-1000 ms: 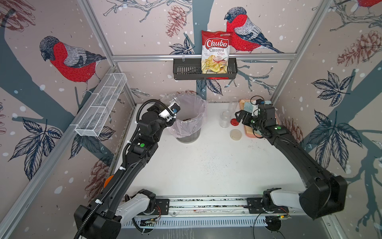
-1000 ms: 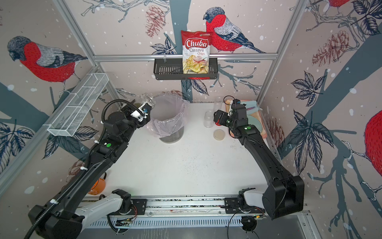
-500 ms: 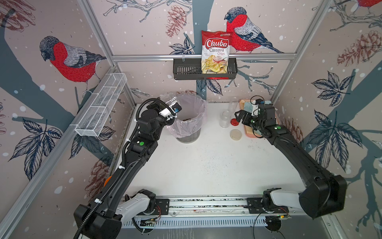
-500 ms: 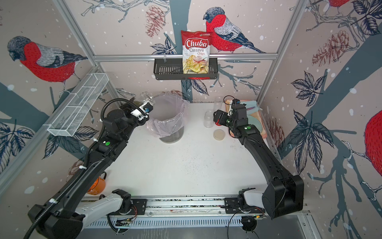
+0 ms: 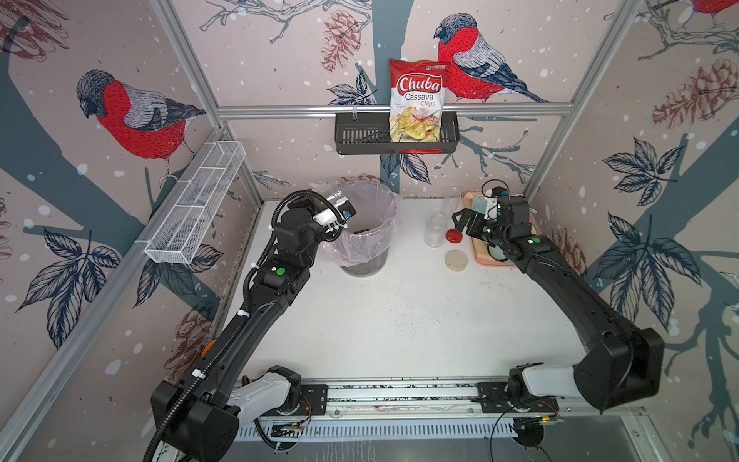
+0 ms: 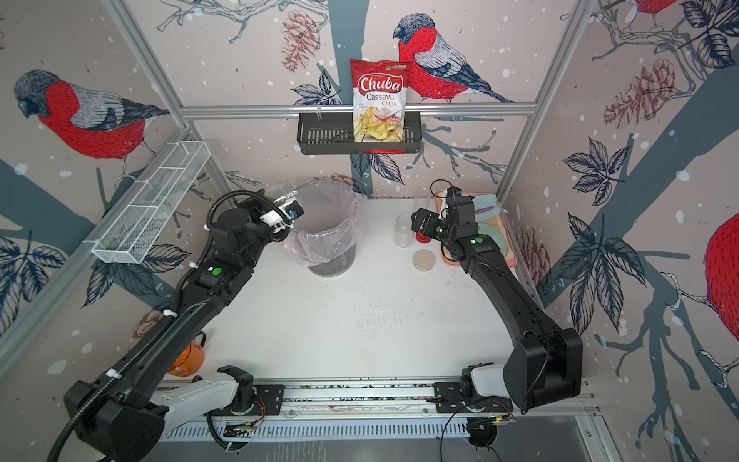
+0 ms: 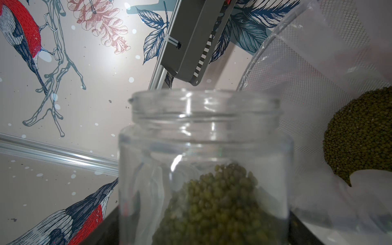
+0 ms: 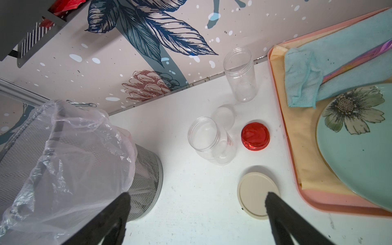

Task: Empty moldy mung beans from jars
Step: Pour the moldy mung beans from the jar into the trash bin.

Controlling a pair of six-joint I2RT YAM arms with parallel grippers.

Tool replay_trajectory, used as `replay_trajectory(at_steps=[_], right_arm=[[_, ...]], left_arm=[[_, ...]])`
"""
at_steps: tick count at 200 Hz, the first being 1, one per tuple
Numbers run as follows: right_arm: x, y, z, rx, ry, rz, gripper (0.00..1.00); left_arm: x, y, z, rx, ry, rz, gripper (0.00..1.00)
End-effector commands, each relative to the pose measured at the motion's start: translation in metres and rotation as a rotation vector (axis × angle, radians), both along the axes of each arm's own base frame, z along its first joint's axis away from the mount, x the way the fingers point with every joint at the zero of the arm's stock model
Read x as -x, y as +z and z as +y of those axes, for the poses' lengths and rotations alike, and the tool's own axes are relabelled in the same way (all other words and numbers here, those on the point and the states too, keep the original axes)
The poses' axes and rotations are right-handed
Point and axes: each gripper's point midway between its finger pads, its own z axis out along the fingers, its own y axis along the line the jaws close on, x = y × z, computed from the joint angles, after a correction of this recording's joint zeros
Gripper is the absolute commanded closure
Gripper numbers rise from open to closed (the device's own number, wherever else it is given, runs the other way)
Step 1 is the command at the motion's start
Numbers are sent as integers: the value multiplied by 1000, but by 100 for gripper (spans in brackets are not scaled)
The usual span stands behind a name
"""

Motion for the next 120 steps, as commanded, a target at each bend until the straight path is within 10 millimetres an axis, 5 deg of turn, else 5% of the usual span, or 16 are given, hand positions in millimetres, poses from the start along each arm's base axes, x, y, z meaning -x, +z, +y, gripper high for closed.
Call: replay_trajectory(at_steps=[1, 120], right_arm=[[2, -1, 1, 0, 12, -7, 1], [3, 0, 2, -3, 19, -9, 1]], left_arm=[[-3, 18, 3, -29, 11, -79, 100], [-15, -10, -8, -156, 42, -8, 100]])
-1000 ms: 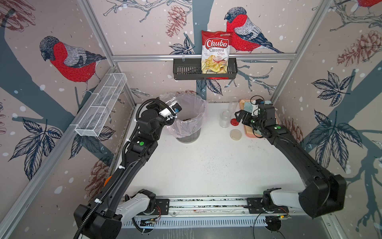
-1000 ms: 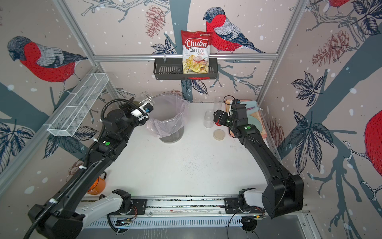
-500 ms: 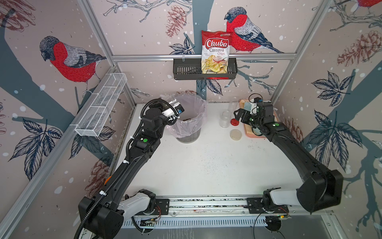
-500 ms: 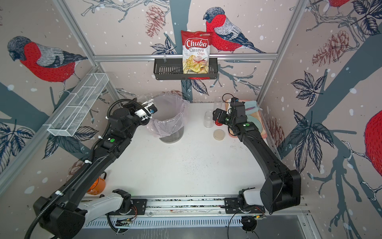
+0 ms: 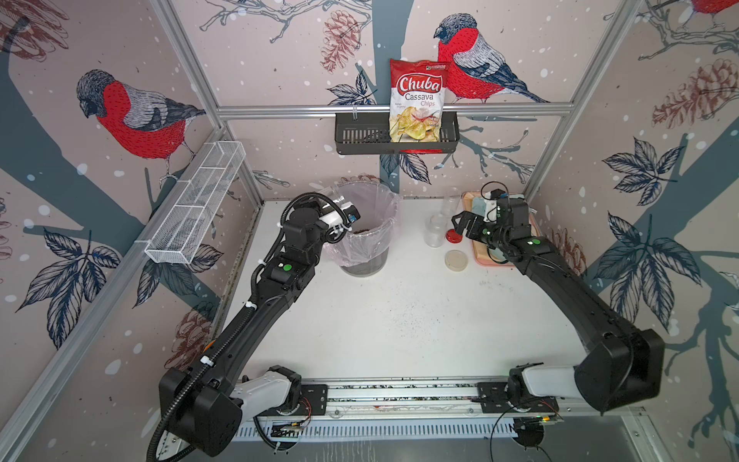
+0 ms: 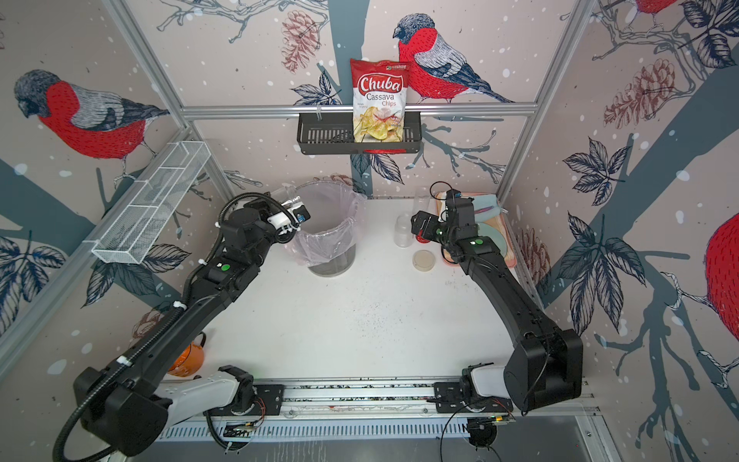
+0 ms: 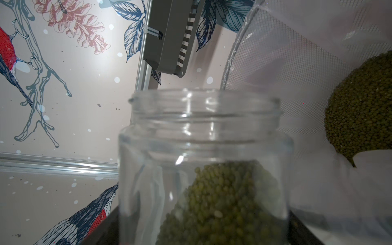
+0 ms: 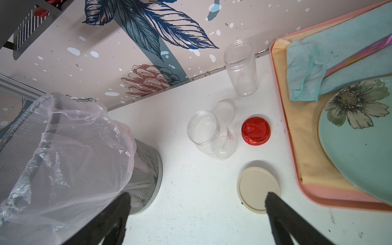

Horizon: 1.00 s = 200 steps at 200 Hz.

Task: Empty moldy mung beans from jars
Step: Pour the moldy mung beans from the jar into the trash bin.

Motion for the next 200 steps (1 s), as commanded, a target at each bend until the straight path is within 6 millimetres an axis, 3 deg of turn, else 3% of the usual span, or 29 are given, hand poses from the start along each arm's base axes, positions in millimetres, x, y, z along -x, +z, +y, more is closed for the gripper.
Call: replay_trajectory(at_steps=[1, 109, 200], right_arm=[[-1, 5, 1, -2, 5, -23, 1], [-2, 6, 1, -6, 7, -26, 0], [-2, 14, 1, -13, 12, -38, 1]], left_arm=[[-3, 17, -3, -25, 18, -68, 100], [-2, 21, -14, -87, 27, -49, 100], [-3, 34, -5, -213, 84, -48, 100]])
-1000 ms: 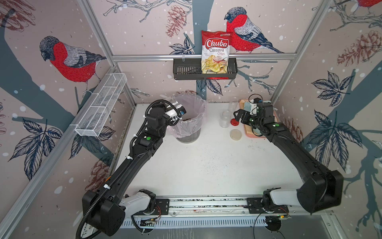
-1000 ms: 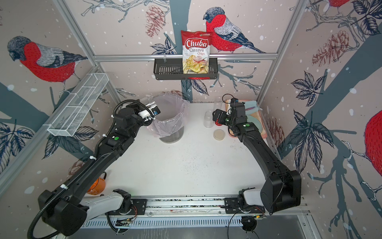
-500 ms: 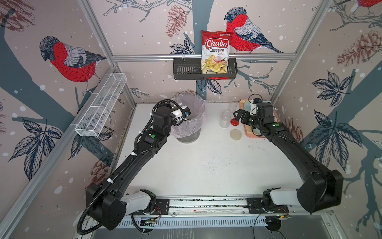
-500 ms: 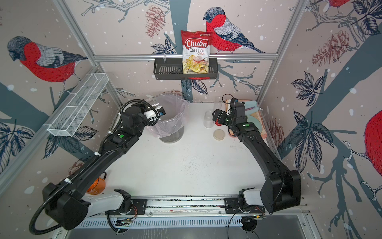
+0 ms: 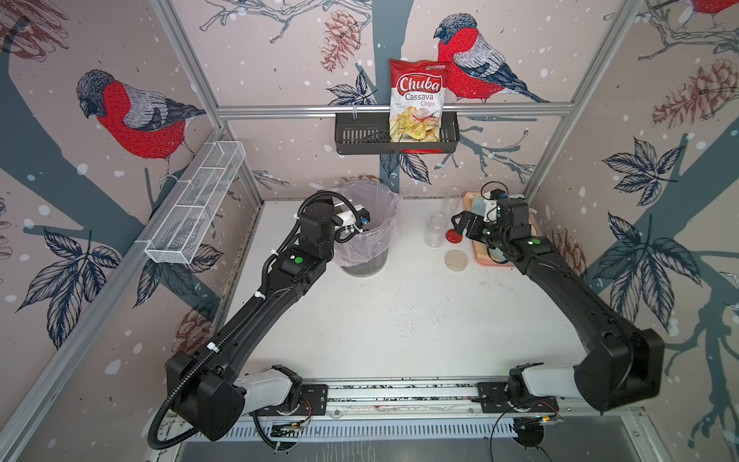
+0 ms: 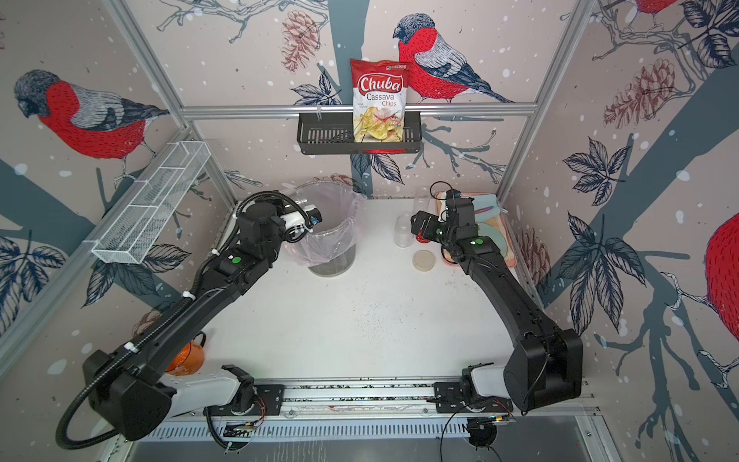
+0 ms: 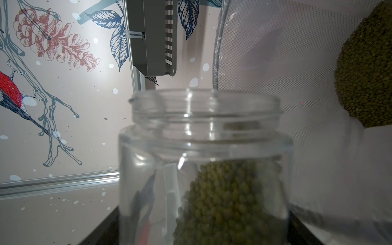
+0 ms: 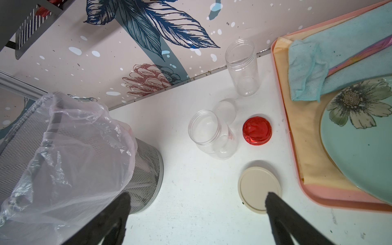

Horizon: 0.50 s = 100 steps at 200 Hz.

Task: Empty moldy mung beans from jars
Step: Pour the moldy mung beans from the jar into the trash bin.

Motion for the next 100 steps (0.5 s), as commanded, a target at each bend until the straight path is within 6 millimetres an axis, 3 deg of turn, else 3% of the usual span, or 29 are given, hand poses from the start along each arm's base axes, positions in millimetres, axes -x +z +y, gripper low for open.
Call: replay_trajectory(at_steps=[1, 47, 100], right_arm=[[-1, 12, 1, -8, 8, -35, 1], [0, 10, 1, -11, 10, -32, 0], [1, 13, 0, -11, 6, -40, 1]], left_arm=[[-1, 28, 3, 3, 20, -86, 100], [4, 37, -2, -54, 16, -85, 100], [-6, 47, -6, -117, 12, -87, 100]])
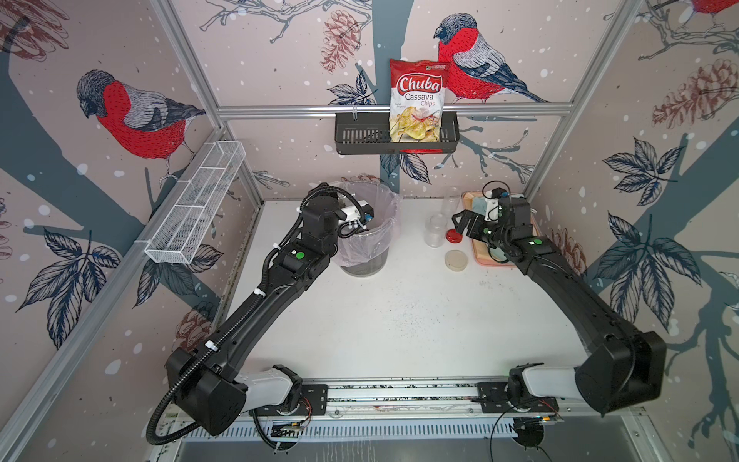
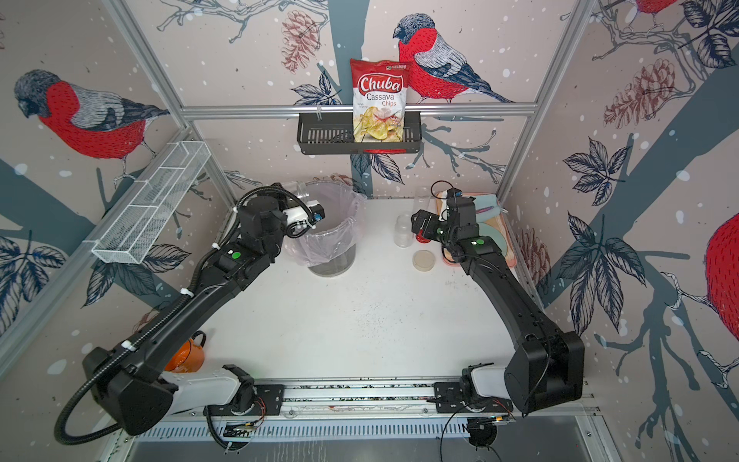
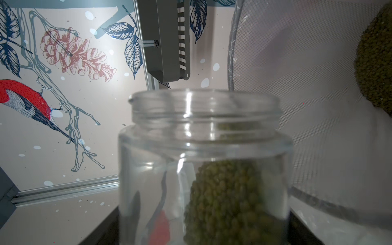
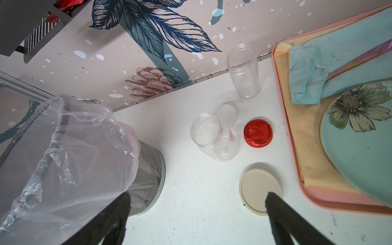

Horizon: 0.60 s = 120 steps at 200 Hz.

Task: Empty moldy mung beans from jars
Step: Pour the moldy mung beans from the jar into the trash bin.

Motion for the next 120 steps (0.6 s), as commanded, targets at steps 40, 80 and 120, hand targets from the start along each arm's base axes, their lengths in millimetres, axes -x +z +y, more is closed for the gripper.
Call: replay_trajectory(at_steps=[40, 80, 120], right_arm=[[1, 9, -2, -11, 4, -34, 1], [1, 6, -2, -20, 8, -30, 1], [2, 6, -5, -22, 1, -33, 0]], left_arm=[[-7, 27, 3, -52, 15, -75, 100], [-10, 31, 6, -100, 30, -76, 100], [-13, 26, 9, -144, 37, -72, 100]])
